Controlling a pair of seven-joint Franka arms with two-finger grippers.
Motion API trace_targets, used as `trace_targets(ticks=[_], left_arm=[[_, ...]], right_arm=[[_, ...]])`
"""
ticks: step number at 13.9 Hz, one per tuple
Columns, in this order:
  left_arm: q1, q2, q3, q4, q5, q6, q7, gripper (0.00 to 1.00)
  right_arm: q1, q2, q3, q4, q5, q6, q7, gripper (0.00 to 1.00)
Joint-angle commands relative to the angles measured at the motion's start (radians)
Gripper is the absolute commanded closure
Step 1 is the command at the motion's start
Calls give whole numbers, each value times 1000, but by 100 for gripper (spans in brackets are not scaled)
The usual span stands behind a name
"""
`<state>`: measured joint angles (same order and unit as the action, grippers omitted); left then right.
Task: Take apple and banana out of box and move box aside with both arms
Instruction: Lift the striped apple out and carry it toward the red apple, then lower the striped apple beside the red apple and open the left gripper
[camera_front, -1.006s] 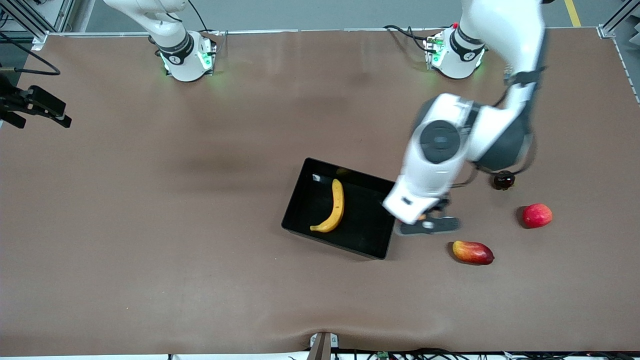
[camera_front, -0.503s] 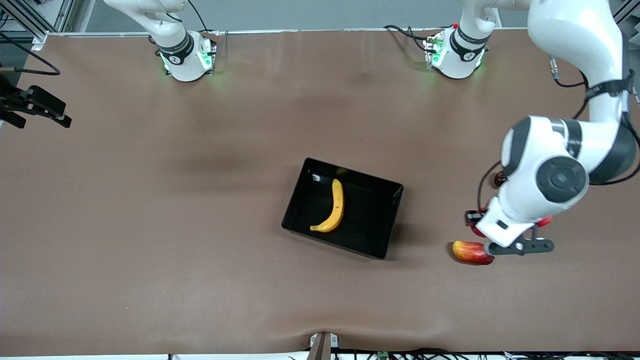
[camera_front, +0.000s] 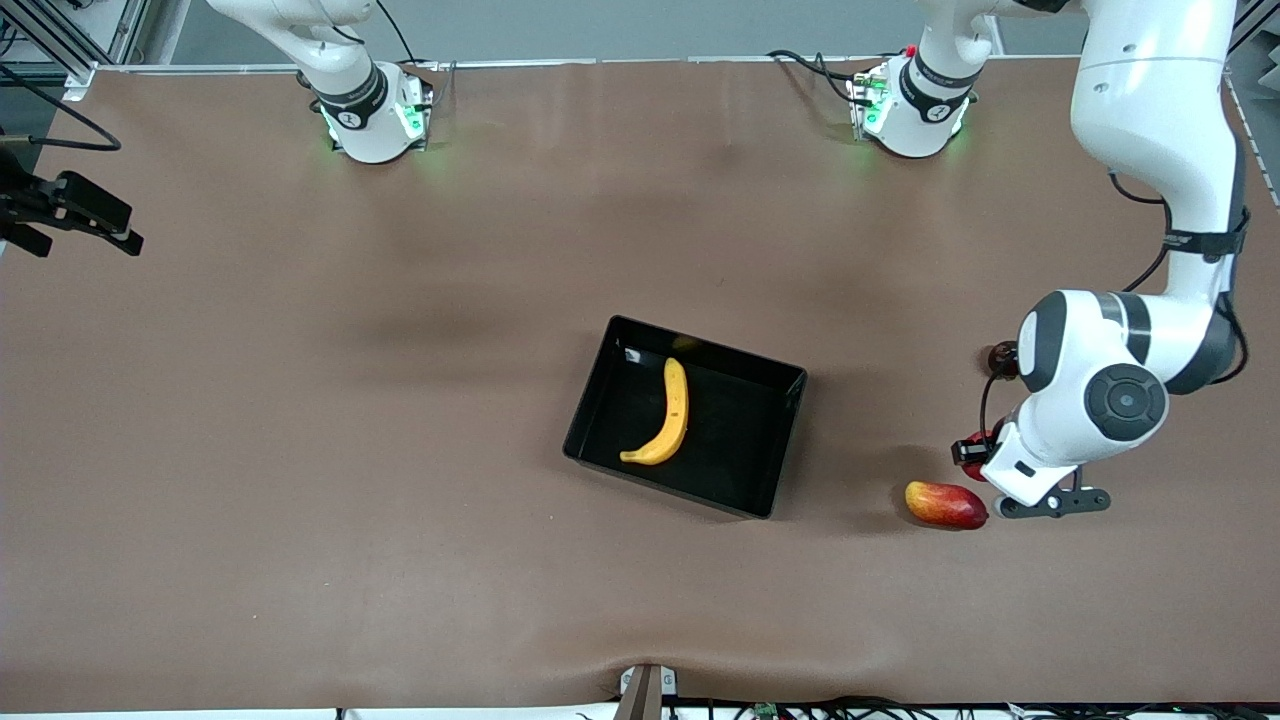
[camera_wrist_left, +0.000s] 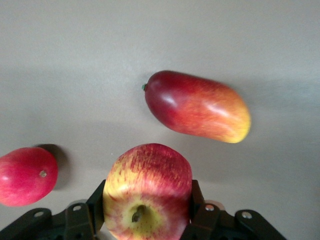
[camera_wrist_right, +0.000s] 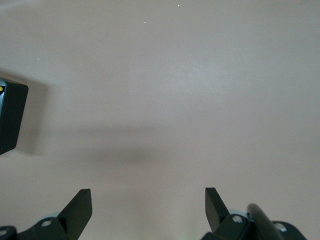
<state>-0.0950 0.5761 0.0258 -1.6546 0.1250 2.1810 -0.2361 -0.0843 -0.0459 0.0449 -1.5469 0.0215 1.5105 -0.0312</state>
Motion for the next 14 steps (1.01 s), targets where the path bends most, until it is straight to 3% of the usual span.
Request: trace_targets(ticks=[1,6,14], left_arm=[[23,-65,-7,-137,7,78,1,100],[21,-64,-14,-220,5,118,-5,100],[61,-51,-3,-208,7,118,3,100]], right_arm=[[-2,12,0,22,14,-7,-9,0],[-2,12,0,22,15,-7,-9,0],[-2,12,0,22,14,-7,-9,0]])
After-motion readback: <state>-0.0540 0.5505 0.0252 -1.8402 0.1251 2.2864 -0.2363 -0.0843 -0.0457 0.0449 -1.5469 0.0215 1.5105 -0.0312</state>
